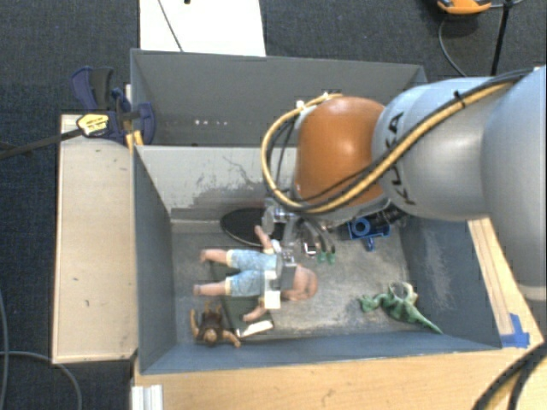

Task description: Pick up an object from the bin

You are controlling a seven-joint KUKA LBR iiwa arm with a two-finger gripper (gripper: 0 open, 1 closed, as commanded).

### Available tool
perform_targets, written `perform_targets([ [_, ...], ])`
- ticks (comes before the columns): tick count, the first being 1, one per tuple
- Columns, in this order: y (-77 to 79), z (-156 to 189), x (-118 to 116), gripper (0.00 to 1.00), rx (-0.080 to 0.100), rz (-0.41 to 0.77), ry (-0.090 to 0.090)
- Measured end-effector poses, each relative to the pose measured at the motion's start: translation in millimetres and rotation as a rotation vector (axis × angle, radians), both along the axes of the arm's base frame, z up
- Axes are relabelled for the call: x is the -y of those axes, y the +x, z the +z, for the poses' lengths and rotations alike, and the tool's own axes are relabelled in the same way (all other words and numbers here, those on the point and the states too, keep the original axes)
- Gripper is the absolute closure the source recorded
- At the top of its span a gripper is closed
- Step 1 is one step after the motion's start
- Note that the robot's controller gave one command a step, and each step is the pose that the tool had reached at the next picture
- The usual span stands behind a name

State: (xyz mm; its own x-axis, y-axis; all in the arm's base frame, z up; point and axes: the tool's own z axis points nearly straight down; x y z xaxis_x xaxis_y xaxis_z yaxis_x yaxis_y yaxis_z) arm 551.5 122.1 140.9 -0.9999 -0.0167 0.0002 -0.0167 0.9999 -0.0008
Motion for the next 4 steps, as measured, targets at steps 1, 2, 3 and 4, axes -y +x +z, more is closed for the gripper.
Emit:
perform_targets([
  [1,2.3,-51,-7,0.00,0.008,-0.106,0.004],
  [2,4.5,-59,-21,1.00,0.022,-0.087,0.000],
  [3,4.5,-59,-21,1.00,0.022,-0.088,0.000],
  [4,3.6,-54,-21,1.00,0.019,-0.089,0.000],
])
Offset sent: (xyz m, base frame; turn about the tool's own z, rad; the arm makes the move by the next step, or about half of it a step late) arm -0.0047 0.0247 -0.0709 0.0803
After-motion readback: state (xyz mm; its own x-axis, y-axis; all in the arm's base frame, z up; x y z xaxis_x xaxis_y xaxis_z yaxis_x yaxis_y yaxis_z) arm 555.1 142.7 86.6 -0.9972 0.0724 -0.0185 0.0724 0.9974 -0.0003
